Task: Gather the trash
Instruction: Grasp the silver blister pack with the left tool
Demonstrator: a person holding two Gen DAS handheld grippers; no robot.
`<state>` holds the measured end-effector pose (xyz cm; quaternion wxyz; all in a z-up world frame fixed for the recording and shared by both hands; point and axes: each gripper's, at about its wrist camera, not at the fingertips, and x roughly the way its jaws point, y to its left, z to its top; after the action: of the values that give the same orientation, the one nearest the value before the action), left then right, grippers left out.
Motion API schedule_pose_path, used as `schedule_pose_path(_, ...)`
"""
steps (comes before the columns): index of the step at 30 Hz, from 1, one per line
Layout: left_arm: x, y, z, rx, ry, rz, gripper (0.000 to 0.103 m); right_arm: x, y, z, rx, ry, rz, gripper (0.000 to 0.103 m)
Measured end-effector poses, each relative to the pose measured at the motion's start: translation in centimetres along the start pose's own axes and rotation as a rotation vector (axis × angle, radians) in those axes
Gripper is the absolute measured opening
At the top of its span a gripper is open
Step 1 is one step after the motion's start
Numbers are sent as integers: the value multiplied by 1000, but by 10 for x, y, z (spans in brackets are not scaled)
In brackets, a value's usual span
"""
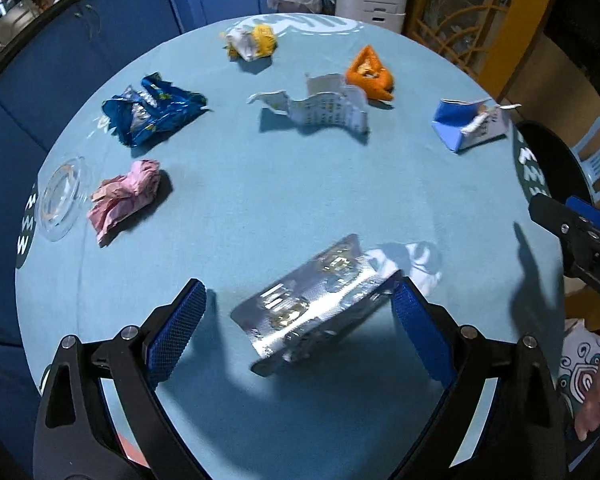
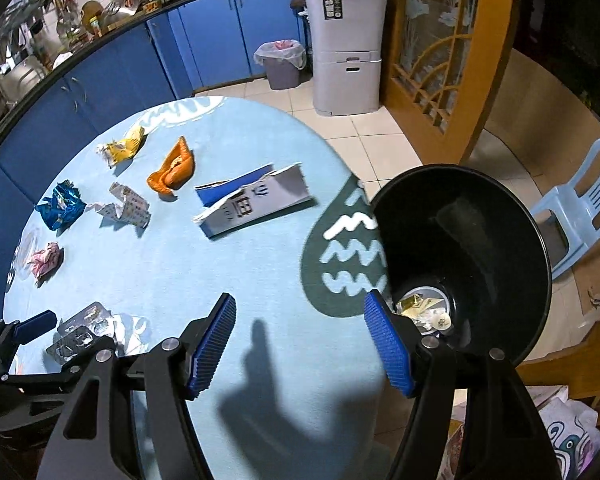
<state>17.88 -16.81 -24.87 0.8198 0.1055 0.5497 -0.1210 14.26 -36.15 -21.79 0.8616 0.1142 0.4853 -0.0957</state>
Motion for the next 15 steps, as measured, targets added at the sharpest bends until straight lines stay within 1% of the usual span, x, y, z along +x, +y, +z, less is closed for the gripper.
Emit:
schedule_pose_path(1, 2, 3, 0, -8, 3, 8, 87, 1, 2, 1, -3, 0, -2, 65)
schedule_pose_path(3, 4, 9, -1, -28, 5, -5, 84, 5, 6, 4, -15, 2, -8, 65)
schedule_pose_path(4, 3, 12, -1, -41, -3, -3, 77, 7, 8, 5, -21, 3, -10, 65)
schedule_pose_path(5, 2, 15, 0, -50, -16, 11, 65, 10, 9, 6, -29, 5, -11, 65)
schedule_pose_path(6, 1, 19, 1, -57, -24, 7, 62, 11, 10, 8, -35, 6, -12, 65)
schedule_pose_path(7, 0, 20, 3, -66, -30, 17, 50, 13, 11, 10, -41, 7, -10, 65)
schedule_pose_path(8, 0, 23, 5, -72, -38, 24, 41, 16, 13, 12, -48, 8, -6, 65)
schedule_pose_path(10, 1, 29, 10, -86, -37, 8, 38, 20, 16, 16, -58, 7, 0, 65)
schedule_pose_path(13, 3, 33, 17, -103, -41, -1, 33, 27, 20, 25, -73, 5, 25, 73)
schedule_pose_path(15, 4, 33, 21, -107, -42, -13, 32, 29, 24, 29, -83, -1, 34, 75)
